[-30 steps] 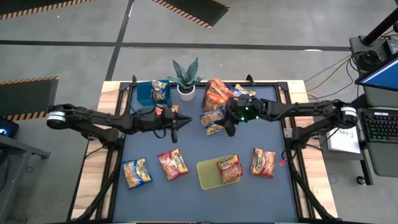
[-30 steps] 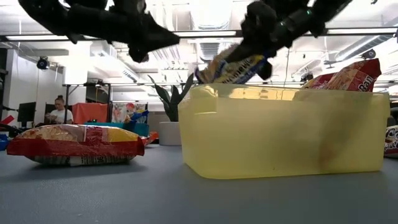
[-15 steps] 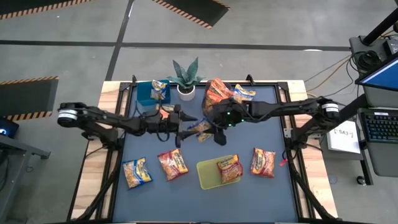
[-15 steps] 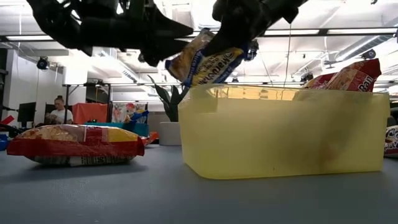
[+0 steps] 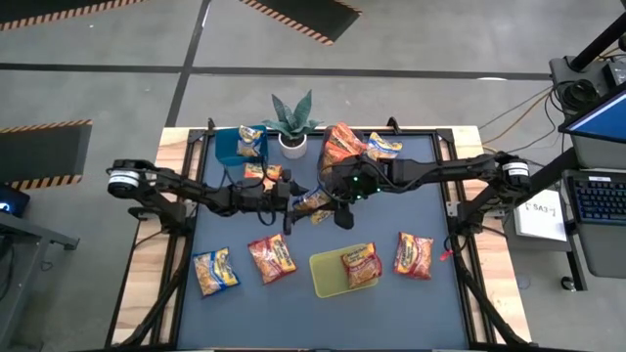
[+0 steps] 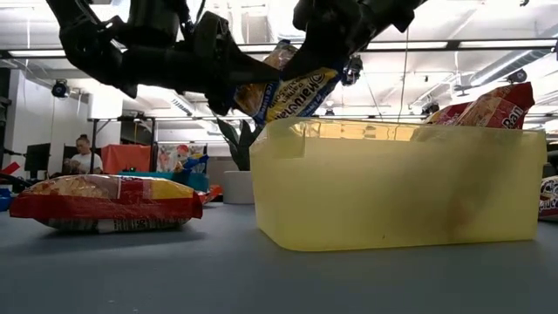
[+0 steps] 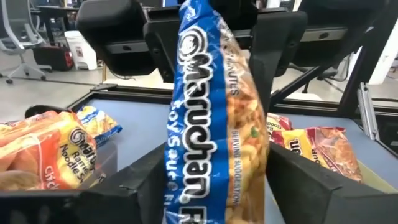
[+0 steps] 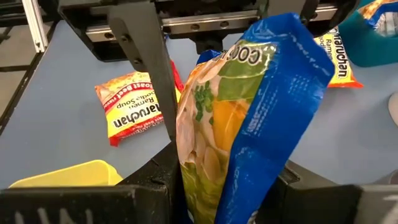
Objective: Sort Maruchan noodles
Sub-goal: Put the blue bag into the blue bin, then put the red bag into the yellow bin
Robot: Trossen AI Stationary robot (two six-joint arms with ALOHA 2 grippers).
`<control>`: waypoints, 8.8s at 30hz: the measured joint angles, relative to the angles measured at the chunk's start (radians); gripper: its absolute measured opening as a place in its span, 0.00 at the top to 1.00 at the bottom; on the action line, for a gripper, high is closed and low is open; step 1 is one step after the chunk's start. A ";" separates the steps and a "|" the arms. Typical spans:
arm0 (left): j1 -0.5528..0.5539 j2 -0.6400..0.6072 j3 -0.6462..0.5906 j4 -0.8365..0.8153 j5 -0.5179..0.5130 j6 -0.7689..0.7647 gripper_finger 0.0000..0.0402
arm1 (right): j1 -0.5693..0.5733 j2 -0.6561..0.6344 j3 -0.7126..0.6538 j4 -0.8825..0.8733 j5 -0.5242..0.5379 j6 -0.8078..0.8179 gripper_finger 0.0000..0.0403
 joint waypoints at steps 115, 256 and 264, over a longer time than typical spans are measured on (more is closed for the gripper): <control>0.689 -0.162 0.365 -1.598 -0.732 -0.357 0.76 | 0.004 -0.497 -0.527 0.144 0.130 0.187 0.28; -0.372 -0.314 0.102 -1.165 -0.685 -0.246 0.51 | 0.469 -0.305 -0.430 -0.765 0.052 1.135 0.41; -0.372 -0.315 0.102 -1.151 -0.685 -0.243 0.51 | 0.469 -0.305 -0.481 -0.739 0.132 1.135 0.41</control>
